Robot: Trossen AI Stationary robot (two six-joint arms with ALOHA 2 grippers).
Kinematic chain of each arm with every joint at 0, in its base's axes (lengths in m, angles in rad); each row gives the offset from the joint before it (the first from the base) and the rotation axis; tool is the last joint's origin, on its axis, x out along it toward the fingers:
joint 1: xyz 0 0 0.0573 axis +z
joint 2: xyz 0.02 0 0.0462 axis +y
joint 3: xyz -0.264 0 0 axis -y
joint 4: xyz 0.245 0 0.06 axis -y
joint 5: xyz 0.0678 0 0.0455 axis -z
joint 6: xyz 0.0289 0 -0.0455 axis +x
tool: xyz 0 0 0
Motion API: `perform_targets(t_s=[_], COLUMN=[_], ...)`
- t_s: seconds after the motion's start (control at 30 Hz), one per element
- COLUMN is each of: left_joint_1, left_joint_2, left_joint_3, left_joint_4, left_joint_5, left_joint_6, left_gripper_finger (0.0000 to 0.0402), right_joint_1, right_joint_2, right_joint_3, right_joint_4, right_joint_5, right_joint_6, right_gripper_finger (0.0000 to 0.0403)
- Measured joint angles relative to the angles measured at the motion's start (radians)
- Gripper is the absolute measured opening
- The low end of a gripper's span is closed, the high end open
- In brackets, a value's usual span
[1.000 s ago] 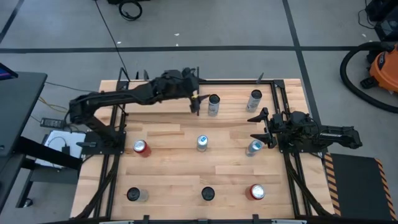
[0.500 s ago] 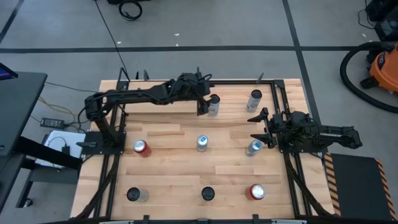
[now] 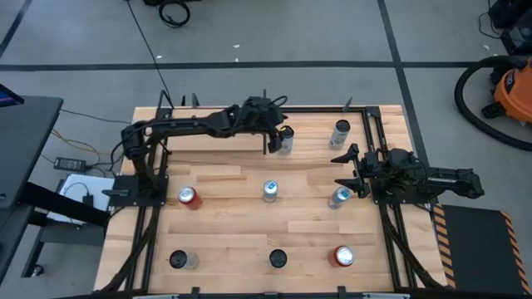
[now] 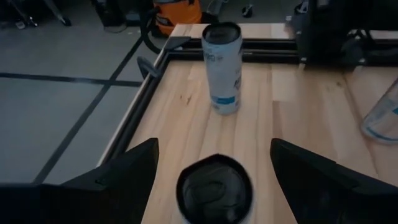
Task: Place canned beverage on shelf
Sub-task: Put the blue-white soda can on the shelf
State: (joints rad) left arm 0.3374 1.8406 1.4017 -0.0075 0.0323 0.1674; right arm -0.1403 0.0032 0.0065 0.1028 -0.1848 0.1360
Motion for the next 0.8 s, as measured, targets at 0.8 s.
perform_targets(t_s=[0.8], left_joint_1=[0.018], left_joint_2=[0.082], left_joint_3=[0.001], left_joint_4=[-0.002], left_joint_5=[0.062], left_joint_6=[-0.058], left_gripper_finger=[0.0317], right_joint_1=[0.000], right_joint_2=[0.001], right_joint_3=[0.000], right_joint_4=[0.003], right_joint_5=[-0.001], right_joint_6=[0.000], right_gripper_finger=[0.0361])
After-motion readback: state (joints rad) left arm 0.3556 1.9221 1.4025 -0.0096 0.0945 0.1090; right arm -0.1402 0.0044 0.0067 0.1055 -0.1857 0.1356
